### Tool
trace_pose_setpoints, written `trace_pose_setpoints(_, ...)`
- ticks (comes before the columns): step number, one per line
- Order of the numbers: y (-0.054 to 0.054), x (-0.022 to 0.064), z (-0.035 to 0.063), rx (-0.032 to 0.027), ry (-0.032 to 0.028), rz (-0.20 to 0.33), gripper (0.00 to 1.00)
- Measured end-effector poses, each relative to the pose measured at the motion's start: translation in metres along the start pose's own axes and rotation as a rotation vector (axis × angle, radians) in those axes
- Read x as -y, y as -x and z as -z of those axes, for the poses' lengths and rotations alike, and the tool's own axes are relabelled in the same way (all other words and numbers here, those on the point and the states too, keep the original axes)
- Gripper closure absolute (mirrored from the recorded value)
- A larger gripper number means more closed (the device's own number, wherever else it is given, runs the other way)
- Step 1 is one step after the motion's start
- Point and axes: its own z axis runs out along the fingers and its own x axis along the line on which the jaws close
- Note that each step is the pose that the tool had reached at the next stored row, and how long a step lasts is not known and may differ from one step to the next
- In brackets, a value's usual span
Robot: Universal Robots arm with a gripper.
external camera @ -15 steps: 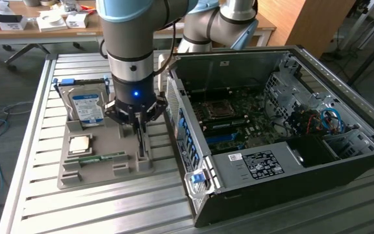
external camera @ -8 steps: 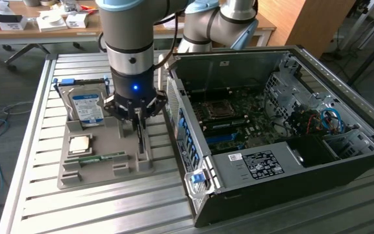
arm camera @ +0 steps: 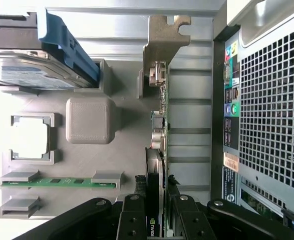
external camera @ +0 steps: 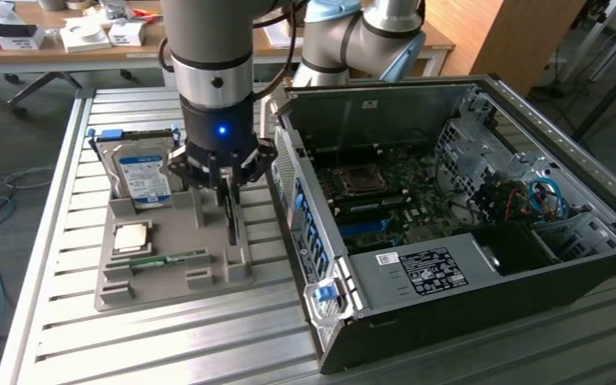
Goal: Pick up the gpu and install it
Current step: 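Pick up the gpu and move the gpu toward the slot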
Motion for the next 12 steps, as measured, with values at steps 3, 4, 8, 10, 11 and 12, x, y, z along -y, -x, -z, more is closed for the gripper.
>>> trace_pose_setpoints(3, 0.0, -0.0003, 0.0074, 0.0, 0.0, 0.0, 0.74)
trace_pose_setpoints(4, 0.0, -0.0004, 0.0096, 0.0, 0.0, 0.0, 0.74)
trace_pose_setpoints(8, 0.001, -0.0008, 0.0183, 0.0, 0.0, 0.0, 0.74)
trace_pose_setpoints(10, 0.001, -0.001, 0.0222, 0.0, 0.0, 0.0, 0.74)
trace_pose_setpoints(11, 0.001, -0.001, 0.0241, 0.0001, 0.0, 0.0, 0.74)
trace_pose_setpoints(12, 0.001, -0.0011, 0.0262, 0.0, 0.0, 0.0, 0.74)
